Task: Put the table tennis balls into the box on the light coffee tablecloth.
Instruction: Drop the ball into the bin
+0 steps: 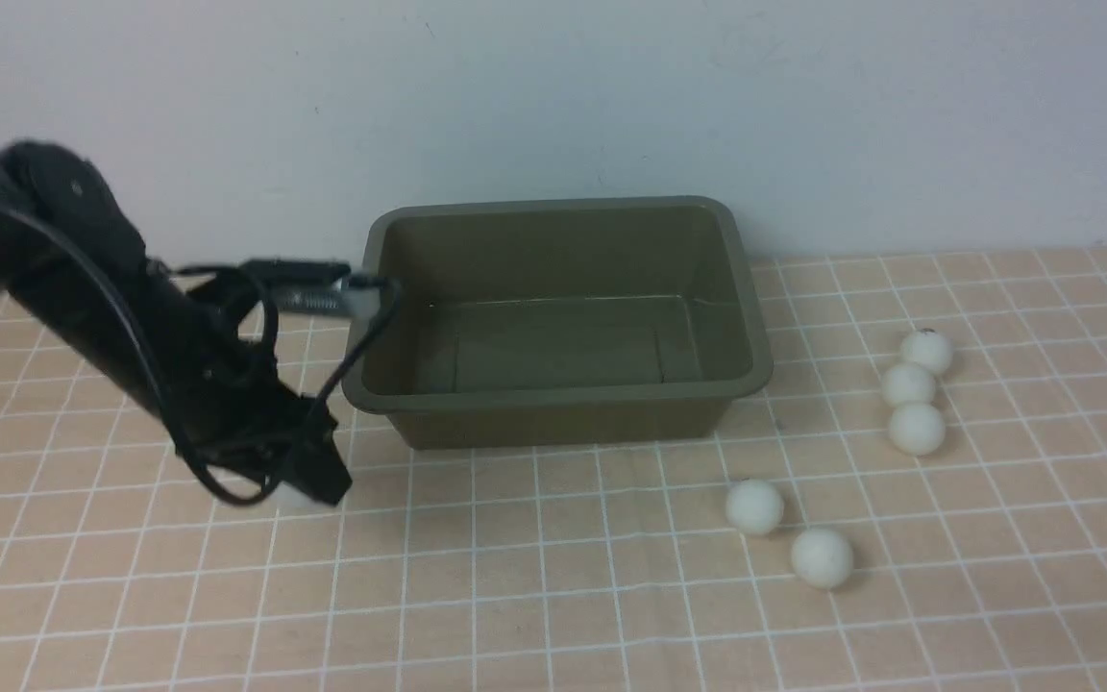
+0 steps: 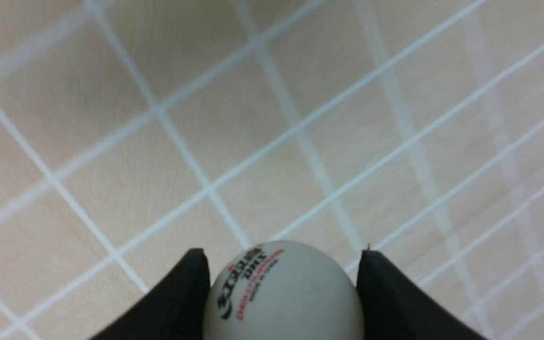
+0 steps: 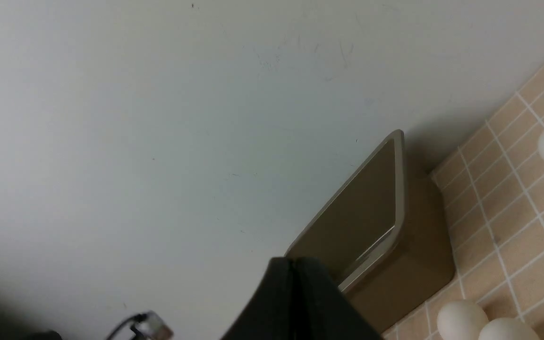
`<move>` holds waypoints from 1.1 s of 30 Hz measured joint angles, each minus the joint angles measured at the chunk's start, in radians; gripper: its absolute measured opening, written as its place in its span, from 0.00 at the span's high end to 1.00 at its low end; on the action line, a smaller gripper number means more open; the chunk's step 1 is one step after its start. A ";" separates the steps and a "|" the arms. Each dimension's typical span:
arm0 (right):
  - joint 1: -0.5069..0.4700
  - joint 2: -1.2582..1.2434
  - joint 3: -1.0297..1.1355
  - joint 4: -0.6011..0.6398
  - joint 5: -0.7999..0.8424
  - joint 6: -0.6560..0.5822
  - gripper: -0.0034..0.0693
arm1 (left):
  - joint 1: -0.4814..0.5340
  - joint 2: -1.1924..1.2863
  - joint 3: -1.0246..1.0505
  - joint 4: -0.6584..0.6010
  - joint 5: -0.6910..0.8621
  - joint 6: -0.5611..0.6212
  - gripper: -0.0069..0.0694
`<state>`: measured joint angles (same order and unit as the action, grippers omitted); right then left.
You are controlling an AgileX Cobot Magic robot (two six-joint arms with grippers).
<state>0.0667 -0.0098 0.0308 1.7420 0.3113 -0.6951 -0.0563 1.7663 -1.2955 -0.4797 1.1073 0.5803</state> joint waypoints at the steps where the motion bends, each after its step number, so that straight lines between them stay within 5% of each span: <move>1: 0.000 0.000 0.000 0.000 0.000 -0.005 0.98 | -0.001 0.000 -0.037 -0.002 0.016 -0.005 0.49; 16: 0.000 0.000 0.000 -0.003 0.053 -0.028 0.98 | -0.206 0.405 -0.616 0.011 -0.104 -0.061 0.49; 33: 0.000 0.000 0.000 -0.008 0.105 -0.051 0.98 | -0.237 0.590 -0.785 0.123 -0.042 -0.110 0.45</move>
<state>0.0667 -0.0098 0.0308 1.7339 0.4165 -0.7461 -0.2935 2.3560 -2.0805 -0.3570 1.0654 0.4702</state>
